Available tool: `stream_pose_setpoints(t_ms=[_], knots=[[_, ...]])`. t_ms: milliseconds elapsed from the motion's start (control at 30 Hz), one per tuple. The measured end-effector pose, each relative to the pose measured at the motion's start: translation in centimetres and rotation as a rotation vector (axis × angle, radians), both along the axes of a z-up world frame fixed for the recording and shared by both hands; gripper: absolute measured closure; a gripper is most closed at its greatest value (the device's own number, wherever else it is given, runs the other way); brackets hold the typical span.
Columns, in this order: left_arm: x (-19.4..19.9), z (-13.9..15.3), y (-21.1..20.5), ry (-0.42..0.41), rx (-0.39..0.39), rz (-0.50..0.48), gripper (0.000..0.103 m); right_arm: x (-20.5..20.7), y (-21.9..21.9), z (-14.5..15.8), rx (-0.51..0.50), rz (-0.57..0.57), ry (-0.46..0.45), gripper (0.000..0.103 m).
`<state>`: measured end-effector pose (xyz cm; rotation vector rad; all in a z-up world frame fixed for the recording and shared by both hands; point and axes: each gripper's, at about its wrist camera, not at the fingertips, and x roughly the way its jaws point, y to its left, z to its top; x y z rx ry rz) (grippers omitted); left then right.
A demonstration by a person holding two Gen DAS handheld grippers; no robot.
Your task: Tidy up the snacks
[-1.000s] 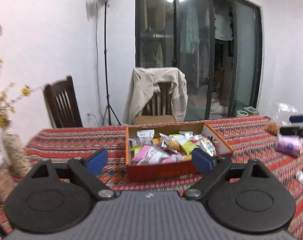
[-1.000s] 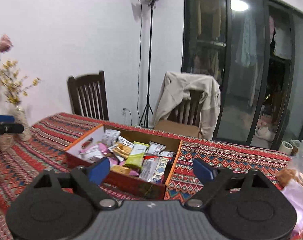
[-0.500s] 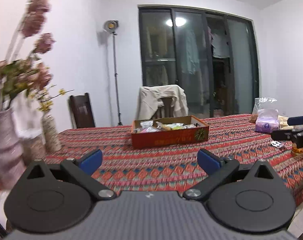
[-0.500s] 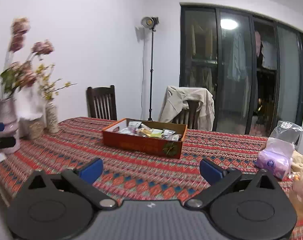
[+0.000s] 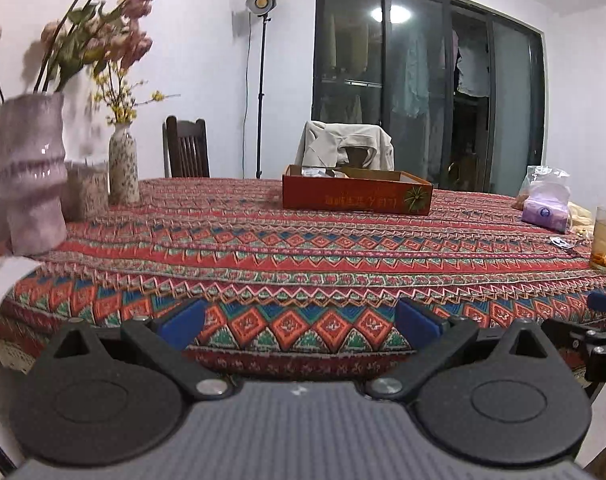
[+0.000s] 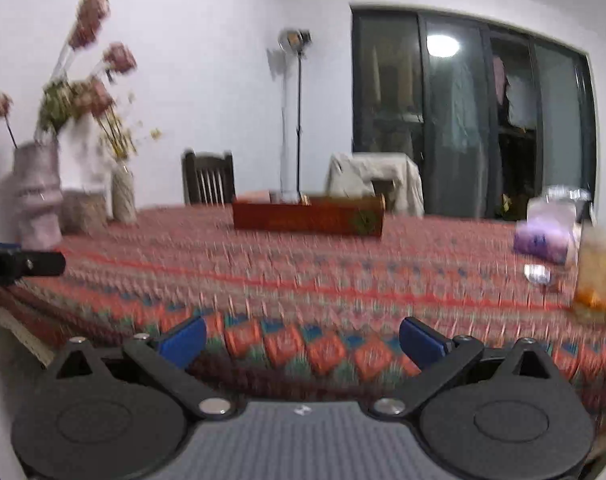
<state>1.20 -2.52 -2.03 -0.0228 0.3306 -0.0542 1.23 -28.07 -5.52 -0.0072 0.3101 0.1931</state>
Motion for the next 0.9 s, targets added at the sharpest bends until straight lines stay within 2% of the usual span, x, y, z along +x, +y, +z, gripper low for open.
stream_pose_setpoints(t_ms=[100,300,900], knots=[[-0.1,-0.3,0.4,-0.006,0.003,0.002,0.000,0.2,0.1,-0.4,0.023,0.017,0.024,0.000],[-0.5,0.0,0.7,-0.014,0.004,0.016,0.000,0.5,1.0,0.8,0.008,0.030,-0.018,0.000],[-0.8,0.6,0.2,-0.030,0.021,-0.005,0.000,0.6,1.4,1.7,0.010,0.038,-0.036,0.000]])
